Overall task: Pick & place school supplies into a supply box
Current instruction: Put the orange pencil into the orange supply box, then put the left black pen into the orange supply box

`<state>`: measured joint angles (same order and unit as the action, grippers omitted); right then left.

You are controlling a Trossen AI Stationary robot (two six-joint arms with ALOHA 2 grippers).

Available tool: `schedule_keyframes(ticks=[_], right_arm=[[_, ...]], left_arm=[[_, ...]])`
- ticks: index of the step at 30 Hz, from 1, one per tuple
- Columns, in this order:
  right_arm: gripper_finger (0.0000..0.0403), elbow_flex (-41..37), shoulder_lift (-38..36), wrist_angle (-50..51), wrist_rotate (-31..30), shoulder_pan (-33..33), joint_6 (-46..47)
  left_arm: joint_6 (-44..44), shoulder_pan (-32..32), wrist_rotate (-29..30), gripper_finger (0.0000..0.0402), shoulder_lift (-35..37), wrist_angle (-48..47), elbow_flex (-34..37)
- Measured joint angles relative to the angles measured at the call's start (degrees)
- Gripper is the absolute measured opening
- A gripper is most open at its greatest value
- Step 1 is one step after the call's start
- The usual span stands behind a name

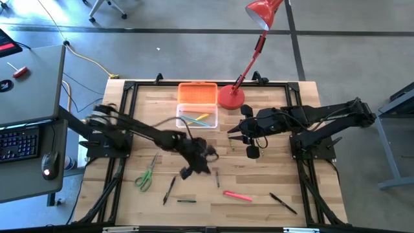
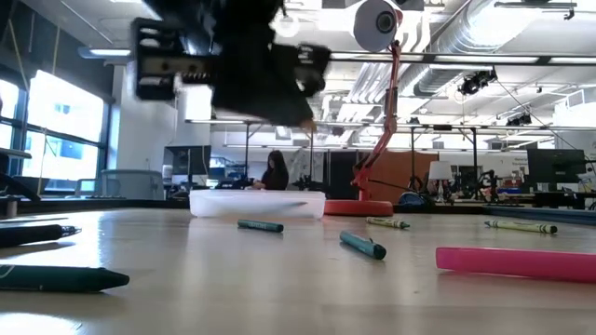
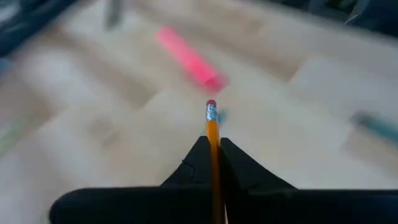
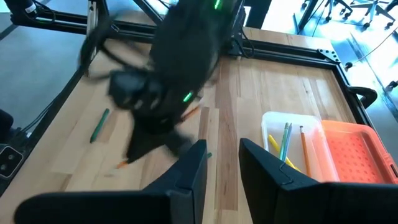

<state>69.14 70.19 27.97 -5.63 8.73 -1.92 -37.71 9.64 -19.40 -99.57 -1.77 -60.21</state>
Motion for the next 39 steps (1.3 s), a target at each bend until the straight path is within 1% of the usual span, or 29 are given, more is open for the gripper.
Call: schedule_keyframes(ticks=[2,4,5,7,9,12,15,17,20,22,26,31,34,37,39], right_arm=[[0.0074,0.0,0.0,0.0,0.0,0.0,0.0],[0.0074,0.0,0.0,0.0,0.0,0.0,0.0],[0.0074,0.0,0.0,0.0,0.0,0.0,0.0],[0.0074,0.0,0.0,0.0,0.0,0.0,0.0],[0.0074,0.0,0.0,0.0,0.0,0.0,0.0],[0.0074,0.0,0.0,0.0,0.0,0.0,0.0],[0.0074,0.0,0.0,0.0,0.0,0.0,0.0],[0.0074,0.0,0.0,0.0,0.0,0.0,0.0],[0.0074,0.0,0.0,0.0,0.0,0.0,0.0],[0.0074,0.0,0.0,0.0,0.0,0.0,0.0],[0.0074,0.0,0.0,0.0,0.0,0.0,0.0],[0.0074,0.0,0.0,0.0,0.0,0.0,0.0],[0.0074,0.0,0.0,0.0,0.0,0.0,0.0],[0.0074,0.0,0.0,0.0,0.0,0.0,0.0],[0.0074,0.0,0.0,0.0,0.0,0.0,0.0]], left_arm=[[-1.7,-1.7,6.6,0.0042,4.3,-2.8,-0.1],[-2.9,-4.3,11.3,0.0036,8.1,-5.9,0.0],[-3.0,-6.2,12.6,0.0031,9.3,-6.5,-0.1],[-3.0,-10.9,12.2,0.0021,11.1,-8.8,-0.1],[-2.6,-16.6,8.5,0.0012,11.7,-10.1,0.0],[-1.3,-25.4,1.5,0.001,11.5,-10.2,0.0],[0.8,-32.1,-6.4,0.001,8.9,-10.3,-0.1],[1.1,-35.8,-10.8,0.0009,6.8,-11.2,0.1],[0.9,-39.6,-13.6,0.0009,3.9,-9.8,-0.1],[3.1,-41.4,-16.1,0.0013,2.5,-10.2,0.0],[6.3,-42.0,-20.2,0.0023,1.8,-11.2,0.0],[11.4,-40.5,-21.1,0.0022,3.9,-12.6,-0.1],[15.6,-38.7,-21.5,0.0022,6.4,-14.7,-0.1],[20.6,-35.6,-25.1,0.0027,9.8,-19.2,-0.1],[21.7,-32.8,-27.0,0.0031,12.1,-24.1,-0.1]])
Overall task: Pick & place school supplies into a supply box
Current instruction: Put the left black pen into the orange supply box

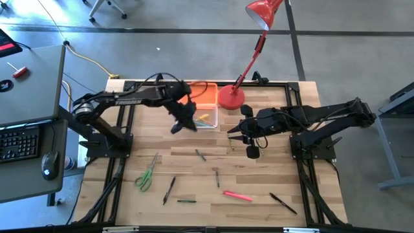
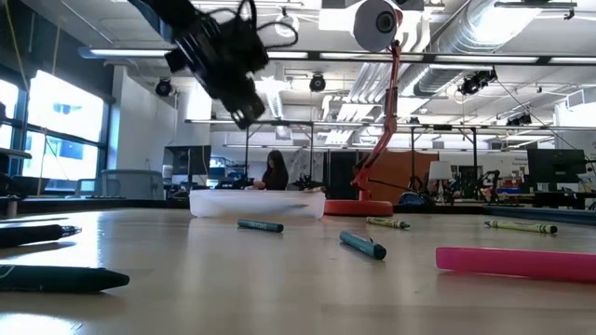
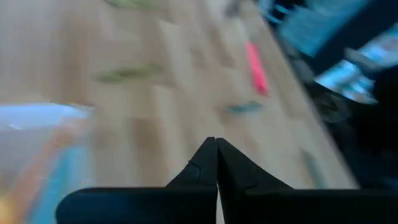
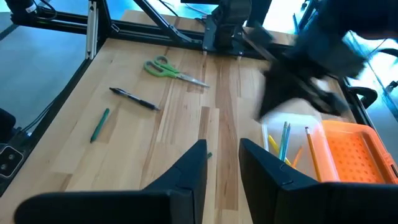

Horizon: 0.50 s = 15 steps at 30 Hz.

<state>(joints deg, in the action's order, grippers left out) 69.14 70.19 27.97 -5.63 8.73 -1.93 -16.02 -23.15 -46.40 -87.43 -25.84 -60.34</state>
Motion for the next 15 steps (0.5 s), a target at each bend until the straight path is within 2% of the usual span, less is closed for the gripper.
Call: schedule_keyframes(ticks=[2,5,12,15], right_arm=[[0.0074,0.0,0.0,0.0,0.0,0.0,0.0],[0.0074,0.0,0.0,0.0,0.0,0.0,0.0],[0.0074,0.0,0.0,0.0,0.0,0.0,0.0],[0.0074,0.0,0.0,0.0,0.0,0.0,0.0]], left_arm=[[1.0,3.9,0.2,0.0033,2.2,-3.9,0.0],[5.6,11.9,5.8,0.0035,5.6,-7.8,0.0],[20.8,35.7,33.6,0.0037,11.2,-6.7,0.0],[32.3,46.7,50.5,0.0037,12.1,-4.5,0.0]])
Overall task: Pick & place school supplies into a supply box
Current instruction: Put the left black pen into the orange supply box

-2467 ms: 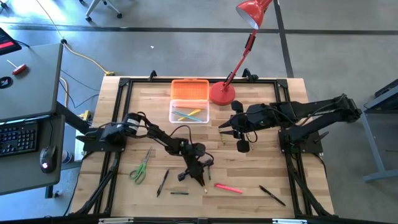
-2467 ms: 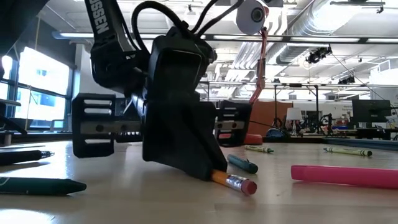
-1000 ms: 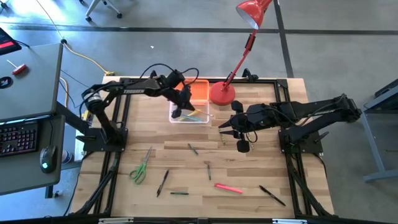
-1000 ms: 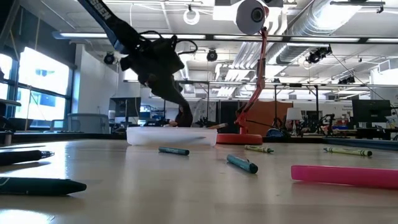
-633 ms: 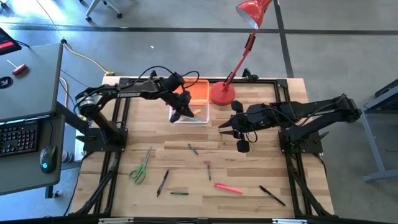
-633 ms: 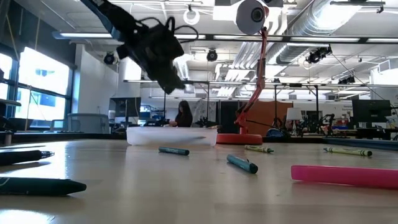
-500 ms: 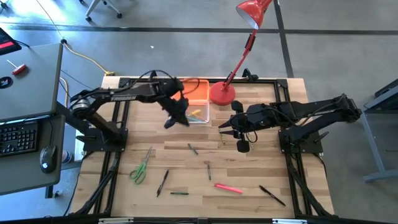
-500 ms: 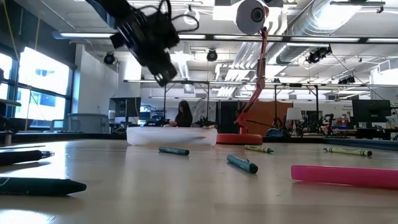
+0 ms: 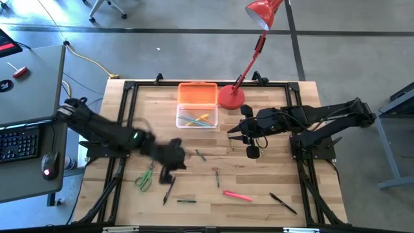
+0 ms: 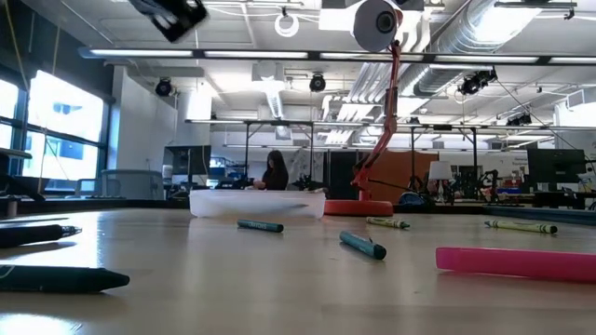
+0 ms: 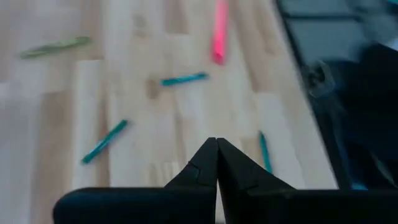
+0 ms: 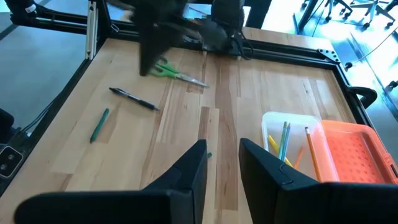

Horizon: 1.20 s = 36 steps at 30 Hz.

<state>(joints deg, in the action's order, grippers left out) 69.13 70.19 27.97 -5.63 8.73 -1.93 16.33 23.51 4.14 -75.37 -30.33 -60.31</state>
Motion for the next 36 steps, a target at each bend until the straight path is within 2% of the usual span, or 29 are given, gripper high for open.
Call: schedule_keyframes(ticks=[3,5,7,10,13,18,22,26,30,36], right_arm=[[0.0074,0.0,0.0,0.0,0.0,0.0,0.0],[0.0074,0.0,0.0,0.0,0.0,0.0,0.0],[0.0074,0.0,0.0,0.0,0.0,0.0,0.0],[0.0074,0.0,0.0,0.0,0.0,0.0,0.0],[0.0074,0.0,0.0,0.0,0.0,0.0,0.0],[0.0074,0.0,0.0,0.0,0.0,0.0,0.0],[0.0074,0.0,0.0,0.0,0.0,0.0,0.0],[0.0074,0.0,0.0,0.0,0.0,0.0,0.0],[0.0074,0.0,0.0,0.0,0.0,0.0,0.0],[0.0074,0.0,0.0,0.0,0.0,0.0,0.0]], left_arm=[[13.8,11.5,20.8,0.0037,-0.4,-0.9,0.0],[23.9,18.2,32.4,0.0037,-1.9,-2.0,0.0],[30.4,23.6,40.7,0.0037,-3.5,-4.1,0.0],[33.6,28.5,49.2,0.0044,-5.2,-6.5,0.0],[37.2,29.5,50.9,0.0069,-6.7,-7.7,0.0],[43.6,29.4,51.3,0.0134,-9.7,-10.0,0.0],[53.7,29.5,50.6,0.0168,-13.6,-12.1,0.0],[65.1,31.1,50.2,0.0173,-18.4,-16.4,0.0],[76.4,32.3,50.0,0.0161,-24.0,-19.3,0.0],[87.5,32.5,49.6,0.0137,-30.1,-20.7,0.0]])
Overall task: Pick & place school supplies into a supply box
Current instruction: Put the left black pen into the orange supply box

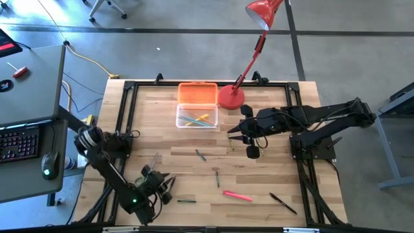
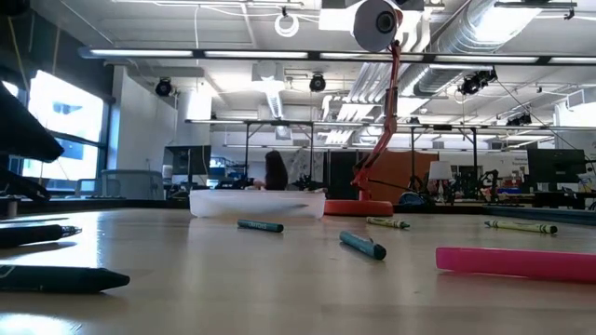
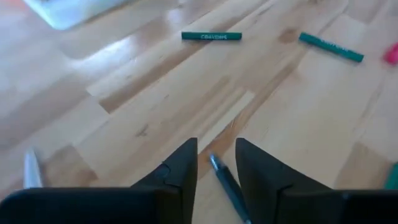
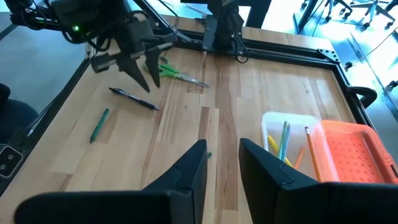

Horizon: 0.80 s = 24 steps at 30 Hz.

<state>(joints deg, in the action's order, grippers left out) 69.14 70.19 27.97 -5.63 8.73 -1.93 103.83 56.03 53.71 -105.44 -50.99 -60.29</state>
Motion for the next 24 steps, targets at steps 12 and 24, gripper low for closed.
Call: schedule_keyframes(ticks=[12,24], right_arm=[[0.0074,0.0,0.0,0.0,0.0,0.0,0.0],[0.0074,0.0,0.0,0.0,0.0,0.0,0.0]], left_arm=[[1.6,-0.1,-2.0,0.0122,-4.6,9.2,0.0],[6.9,0.0,-1.7,0.0122,-11.3,11.6,-0.2]])
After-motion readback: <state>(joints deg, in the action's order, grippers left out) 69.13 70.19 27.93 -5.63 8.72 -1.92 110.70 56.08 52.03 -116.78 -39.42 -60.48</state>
